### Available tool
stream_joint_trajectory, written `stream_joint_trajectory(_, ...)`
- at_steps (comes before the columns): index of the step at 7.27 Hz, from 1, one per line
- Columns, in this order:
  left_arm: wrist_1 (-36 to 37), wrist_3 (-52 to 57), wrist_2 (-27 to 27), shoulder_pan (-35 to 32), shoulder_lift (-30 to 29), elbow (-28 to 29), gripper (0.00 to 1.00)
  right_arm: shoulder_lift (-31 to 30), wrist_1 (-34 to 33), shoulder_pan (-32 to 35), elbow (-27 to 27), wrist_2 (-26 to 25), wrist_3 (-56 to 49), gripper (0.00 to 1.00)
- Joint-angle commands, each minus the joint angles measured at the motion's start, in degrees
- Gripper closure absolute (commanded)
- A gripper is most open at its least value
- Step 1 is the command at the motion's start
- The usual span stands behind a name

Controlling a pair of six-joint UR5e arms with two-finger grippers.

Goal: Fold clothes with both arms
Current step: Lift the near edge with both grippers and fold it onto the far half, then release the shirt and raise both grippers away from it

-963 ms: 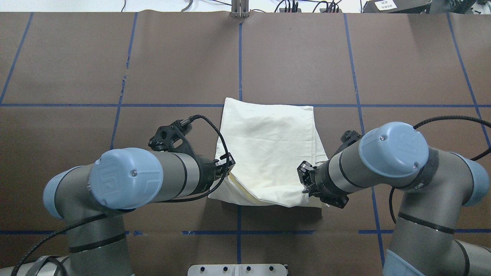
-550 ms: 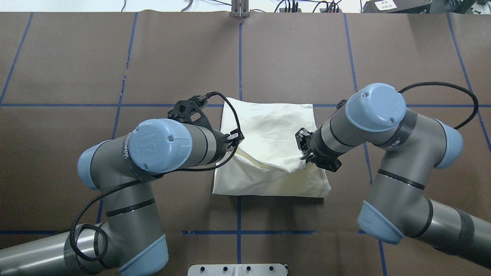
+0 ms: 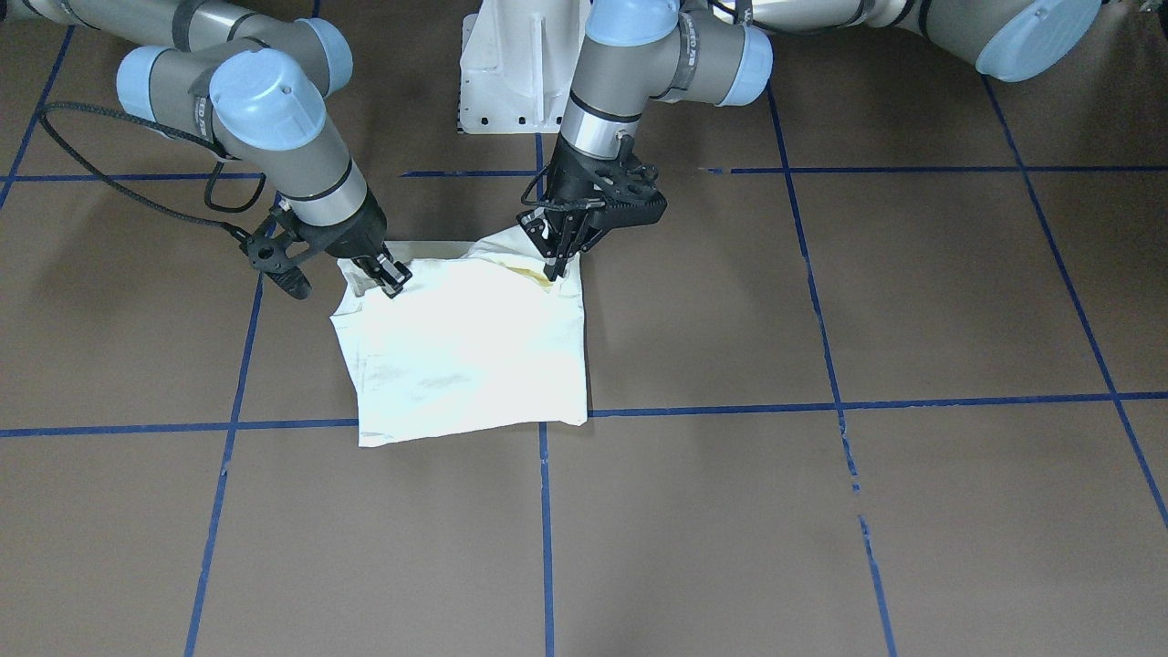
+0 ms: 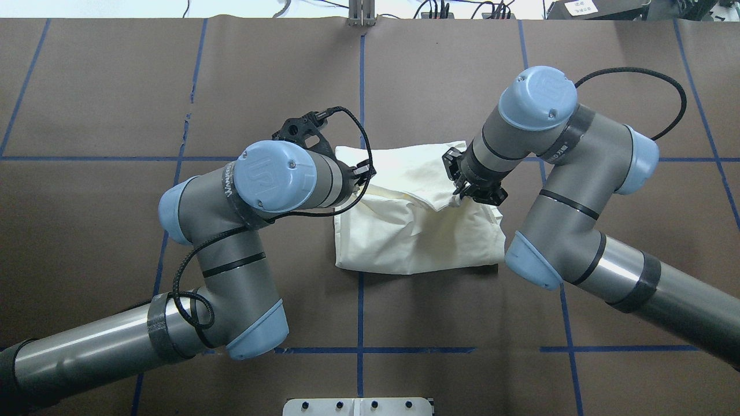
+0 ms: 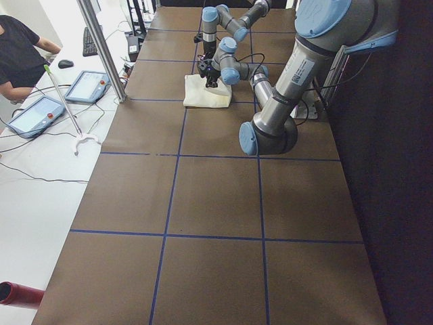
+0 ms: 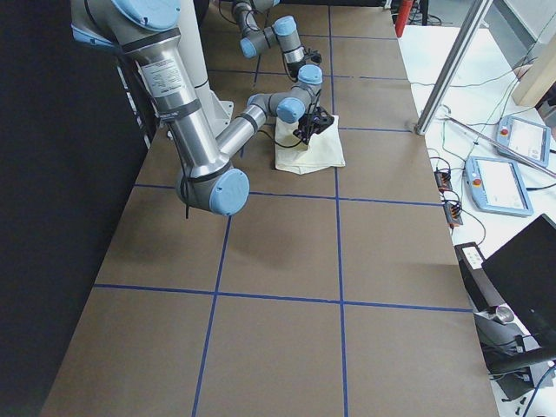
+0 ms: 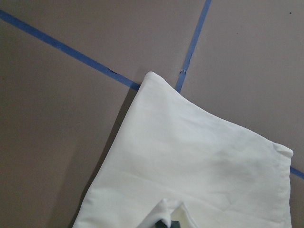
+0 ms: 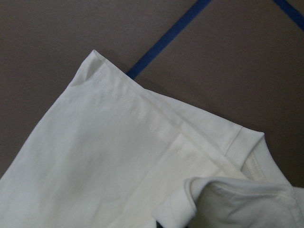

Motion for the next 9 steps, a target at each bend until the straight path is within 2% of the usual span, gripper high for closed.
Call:
stream_joint_trajectory(1, -1.41, 2.00, -0.06, -1.96, -0.78, 3.77, 1.00, 4.05, 0.00, 2.26, -6.22, 0.60, -2.44, 1.00)
stream_joint_trajectory(5, -4.48, 3.24, 0.02, -3.29, -0.87, 7.73, 1.00, 8.27, 0.00, 4.03, -13.52, 0.52, -8.48, 1.00)
stream_joint_trajectory(6, -8.49, 4.64, 0.11, -3.81, -0.87, 11.31, 0.97, 10.20, 0.00, 4.38, -16.67, 0.00, -13.03, 0.01)
stream_joint_trajectory(7, -14.01, 7.35, 0.03, -6.43, -1.56, 16.05, 0.54, 11.70, 0.00, 7.25, -18.70, 0.34, -21.87, 0.00)
stream_joint_trajectory(8, -14.06, 8.16, -0.76, -8.10, -1.57, 14.87, 0.47, 12.58, -0.26, 11.28, -18.98, 5.22, -25.61, 0.00)
stream_joint_trajectory(9, -13.80, 7.99, -0.85, -8.30, -0.79, 10.25, 0.48, 13.29, -0.26, 12.11, -18.55, 8.83, -25.56, 0.00)
